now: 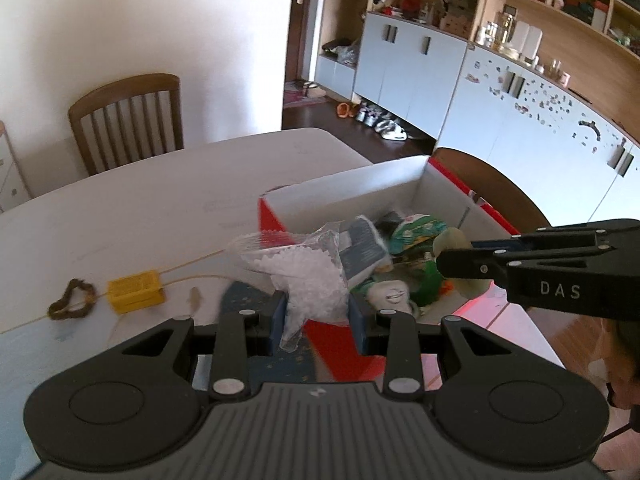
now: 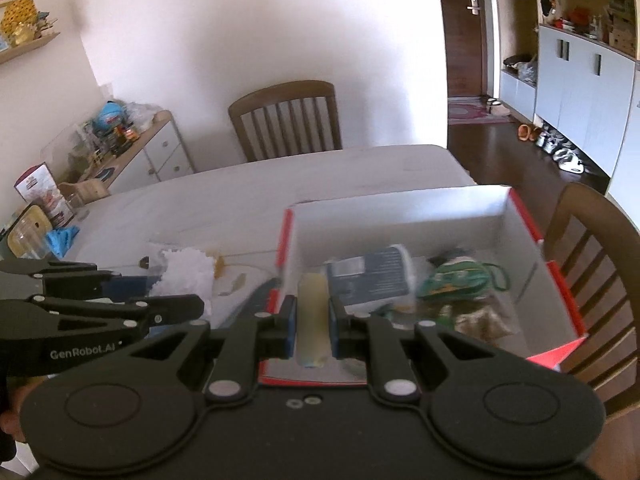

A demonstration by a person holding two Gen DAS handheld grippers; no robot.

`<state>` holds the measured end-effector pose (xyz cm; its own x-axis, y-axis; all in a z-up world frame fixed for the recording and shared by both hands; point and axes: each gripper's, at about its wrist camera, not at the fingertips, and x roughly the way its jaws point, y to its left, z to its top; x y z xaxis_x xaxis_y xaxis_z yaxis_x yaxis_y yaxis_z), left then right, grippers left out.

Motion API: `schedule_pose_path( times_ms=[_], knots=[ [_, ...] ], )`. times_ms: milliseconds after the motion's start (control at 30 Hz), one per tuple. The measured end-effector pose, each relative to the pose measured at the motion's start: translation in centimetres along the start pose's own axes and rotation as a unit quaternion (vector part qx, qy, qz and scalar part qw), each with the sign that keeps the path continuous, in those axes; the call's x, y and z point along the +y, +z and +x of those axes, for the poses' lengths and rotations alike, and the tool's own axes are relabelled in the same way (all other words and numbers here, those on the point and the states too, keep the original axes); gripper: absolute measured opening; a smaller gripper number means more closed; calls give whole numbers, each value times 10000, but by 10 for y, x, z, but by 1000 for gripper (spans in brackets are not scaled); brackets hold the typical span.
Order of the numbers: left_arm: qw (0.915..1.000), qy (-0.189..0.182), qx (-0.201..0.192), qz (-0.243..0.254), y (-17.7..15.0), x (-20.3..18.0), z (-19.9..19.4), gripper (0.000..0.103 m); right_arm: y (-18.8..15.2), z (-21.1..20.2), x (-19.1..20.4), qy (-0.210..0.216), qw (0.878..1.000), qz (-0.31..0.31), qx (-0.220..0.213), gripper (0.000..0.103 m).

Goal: Organize objects
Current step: 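Carry the white bag and cream cylinder over the red box with both grippers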

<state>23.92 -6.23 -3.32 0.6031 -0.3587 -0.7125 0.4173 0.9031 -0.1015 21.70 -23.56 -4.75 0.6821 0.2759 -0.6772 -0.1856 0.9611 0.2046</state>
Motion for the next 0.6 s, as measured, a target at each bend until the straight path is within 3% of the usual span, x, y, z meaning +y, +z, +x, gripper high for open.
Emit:
schedule_pose_path(
  times_ms=[600],
  knots=[
    [9990, -6, 438, 114, 15, -69, 72, 33, 3, 4, -99, -284, 9995, -9, 160, 14]
  ],
)
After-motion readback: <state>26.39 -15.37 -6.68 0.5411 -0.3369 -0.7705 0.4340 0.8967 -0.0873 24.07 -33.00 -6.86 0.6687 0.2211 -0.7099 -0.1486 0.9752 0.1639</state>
